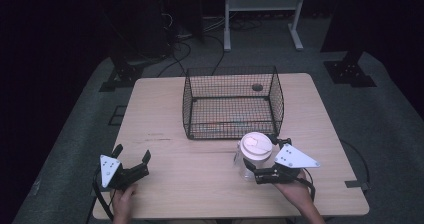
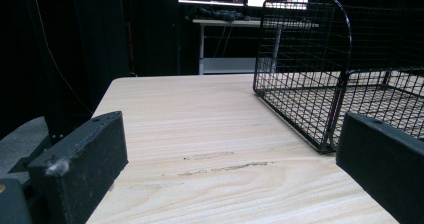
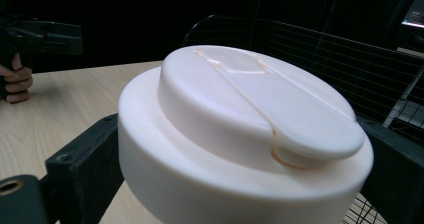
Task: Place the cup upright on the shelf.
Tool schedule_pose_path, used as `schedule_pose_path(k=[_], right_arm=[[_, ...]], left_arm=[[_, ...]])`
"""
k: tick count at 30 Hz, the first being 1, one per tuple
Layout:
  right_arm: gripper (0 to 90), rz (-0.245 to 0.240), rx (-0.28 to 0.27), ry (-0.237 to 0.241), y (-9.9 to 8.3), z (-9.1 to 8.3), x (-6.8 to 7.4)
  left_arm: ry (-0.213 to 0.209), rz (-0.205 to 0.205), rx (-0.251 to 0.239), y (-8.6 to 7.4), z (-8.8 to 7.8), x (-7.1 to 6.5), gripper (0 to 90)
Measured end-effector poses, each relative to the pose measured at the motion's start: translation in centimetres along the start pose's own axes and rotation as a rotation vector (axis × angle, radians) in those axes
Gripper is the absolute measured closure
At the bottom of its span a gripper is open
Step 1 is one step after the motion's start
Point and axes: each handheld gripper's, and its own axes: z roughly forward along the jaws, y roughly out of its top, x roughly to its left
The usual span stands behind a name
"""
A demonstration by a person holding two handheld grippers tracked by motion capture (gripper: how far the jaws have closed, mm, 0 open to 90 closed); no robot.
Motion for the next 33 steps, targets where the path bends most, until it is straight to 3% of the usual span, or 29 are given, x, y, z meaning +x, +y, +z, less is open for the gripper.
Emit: schedule_pose_path(k=[5,10,15,33], right_arm=[[3.9,-0.004,0.002,0.000,0.0,0.0,0.0],[4.0,-0.039,0.027,-0.008,0.7,0.2,0.2],[4.0,-0.032,0.012,-0.001,1.5,0.3,0.0],[4.1,-0.060,-0.016,-0.006,6.7,1.1,-0.9]], left_arm=[[0.002,0.001,0.000,0.0,0.0,0.0,0.0],[0.001,-0.001,0.000,0.0,0.0,0.0,0.0],[0.000,0.000,0.000,0.0,0.0,0.0,0.0],[0.000,0.000,0.000,0.0,0.0,0.0,0.0]])
